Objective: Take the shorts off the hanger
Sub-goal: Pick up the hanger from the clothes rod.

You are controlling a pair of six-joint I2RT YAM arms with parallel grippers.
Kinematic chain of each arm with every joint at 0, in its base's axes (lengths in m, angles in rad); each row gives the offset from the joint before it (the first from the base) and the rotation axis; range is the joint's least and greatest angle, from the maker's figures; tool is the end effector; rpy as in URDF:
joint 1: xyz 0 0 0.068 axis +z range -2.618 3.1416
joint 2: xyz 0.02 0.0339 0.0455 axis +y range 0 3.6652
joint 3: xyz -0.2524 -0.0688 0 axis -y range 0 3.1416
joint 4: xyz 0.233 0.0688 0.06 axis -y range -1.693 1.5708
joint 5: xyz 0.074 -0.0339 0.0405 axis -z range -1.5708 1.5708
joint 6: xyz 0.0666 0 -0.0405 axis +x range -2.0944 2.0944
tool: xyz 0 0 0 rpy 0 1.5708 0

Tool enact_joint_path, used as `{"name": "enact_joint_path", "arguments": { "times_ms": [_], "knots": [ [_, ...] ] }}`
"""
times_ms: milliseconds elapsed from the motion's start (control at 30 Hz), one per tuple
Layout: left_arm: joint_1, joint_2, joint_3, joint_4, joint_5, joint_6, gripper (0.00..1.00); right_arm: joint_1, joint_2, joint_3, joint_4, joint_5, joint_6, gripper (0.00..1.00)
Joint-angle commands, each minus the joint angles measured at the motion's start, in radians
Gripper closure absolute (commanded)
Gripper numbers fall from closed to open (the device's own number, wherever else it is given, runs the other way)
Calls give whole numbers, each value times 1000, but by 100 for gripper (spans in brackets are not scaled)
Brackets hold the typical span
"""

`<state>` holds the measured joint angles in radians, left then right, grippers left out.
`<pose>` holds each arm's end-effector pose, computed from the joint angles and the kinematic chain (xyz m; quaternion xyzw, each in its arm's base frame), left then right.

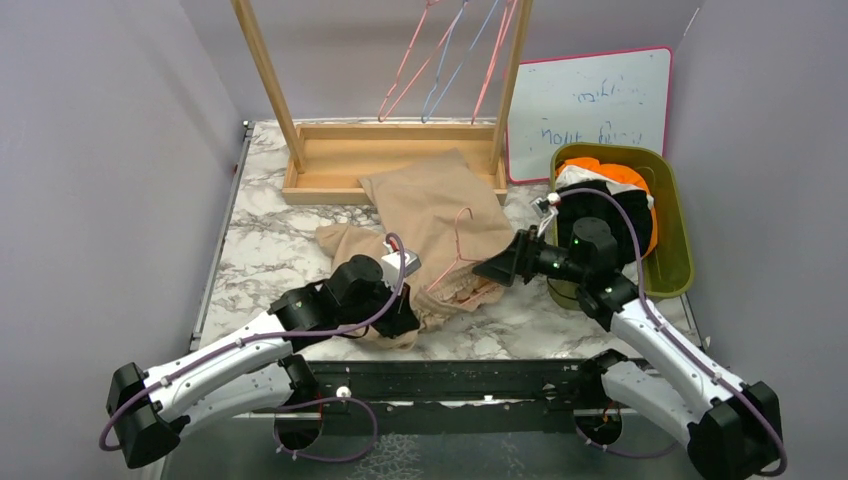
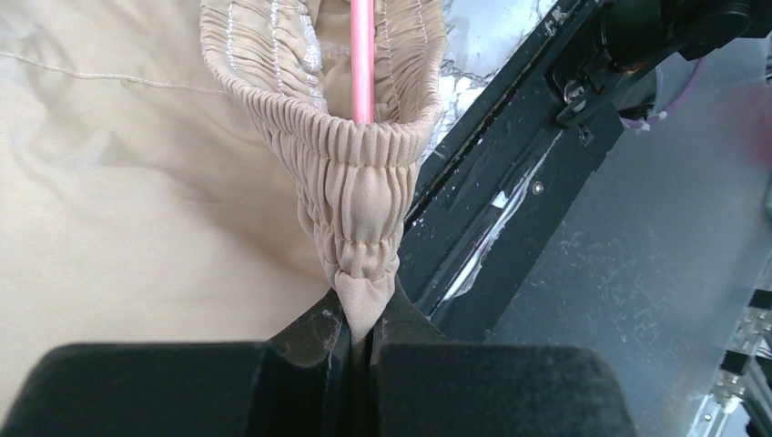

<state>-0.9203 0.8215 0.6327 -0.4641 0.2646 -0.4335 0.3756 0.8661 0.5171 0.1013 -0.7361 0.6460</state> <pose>0.1061 -0.1681 0.2295 0.2709 0.8484 -0.3673 0.2682 0.1841 0.1207 0.2522 -0.1198 0.7593 0.5279 0.3612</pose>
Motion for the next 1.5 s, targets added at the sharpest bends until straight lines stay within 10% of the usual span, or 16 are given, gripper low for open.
{"name": "enact_joint_path", "arguments": {
  "times_ms": [0,367,567,1067,1200,1467],
  "knots": [
    [-61,-12,36,89,-113,2,100,138,57,61,-16,136,1,9],
    [-104,-1,44,106,-107,3,100,305,202,78,140,457,196,22],
    [-114,-27,34,106,-149,-9,100,361,169,-32,303,633,361,52],
    [-117,16,52,110,-173,-5,100,372,219,-76,427,537,514,79],
    [-117,-4,40,110,-202,-24,77,373,189,-91,410,561,509,98],
    [-117,-11,82,122,-231,-19,43,373,164,-119,371,565,512,99]
  ]
}}
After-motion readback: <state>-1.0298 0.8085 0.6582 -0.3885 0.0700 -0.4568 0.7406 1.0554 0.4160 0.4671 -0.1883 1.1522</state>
